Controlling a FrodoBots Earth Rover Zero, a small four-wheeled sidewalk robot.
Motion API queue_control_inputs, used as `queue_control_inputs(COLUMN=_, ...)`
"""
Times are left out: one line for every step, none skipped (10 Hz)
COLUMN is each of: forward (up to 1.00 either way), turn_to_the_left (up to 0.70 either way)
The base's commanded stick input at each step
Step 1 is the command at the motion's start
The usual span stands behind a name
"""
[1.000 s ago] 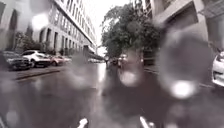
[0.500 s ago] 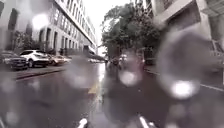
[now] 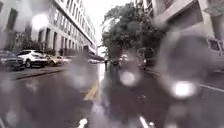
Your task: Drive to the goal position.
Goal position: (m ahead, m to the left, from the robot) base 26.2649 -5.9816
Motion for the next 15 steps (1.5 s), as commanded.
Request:
queue_control_inputs(forward=0.7, turn_to_the_left=0.0)
queue_control_inputs(forward=0.7, turn_to_the_left=0.0)
queue_control_inputs(forward=0.7, turn_to_the_left=0.0)
queue_control_inputs(forward=0.7, turn_to_the_left=0.0)
queue_control_inputs(forward=0.7, turn_to_the_left=0.0)
queue_control_inputs(forward=0.7, turn_to_the_left=0.0)
queue_control_inputs(forward=0.7, turn_to_the_left=0.0)
queue_control_inputs(forward=0.7, turn_to_the_left=0.0)
queue_control_inputs(forward=0.7, turn_to_the_left=0.09)
queue_control_inputs(forward=0.7, turn_to_the_left=0.09)
queue_control_inputs(forward=0.7, turn_to_the_left=0.0)
queue_control_inputs(forward=0.7, turn_to_the_left=0.0)
queue_control_inputs(forward=0.7, turn_to_the_left=0.0)
queue_control_inputs(forward=0.7, turn_to_the_left=0.0)
queue_control_inputs(forward=0.7, turn_to_the_left=0.0)
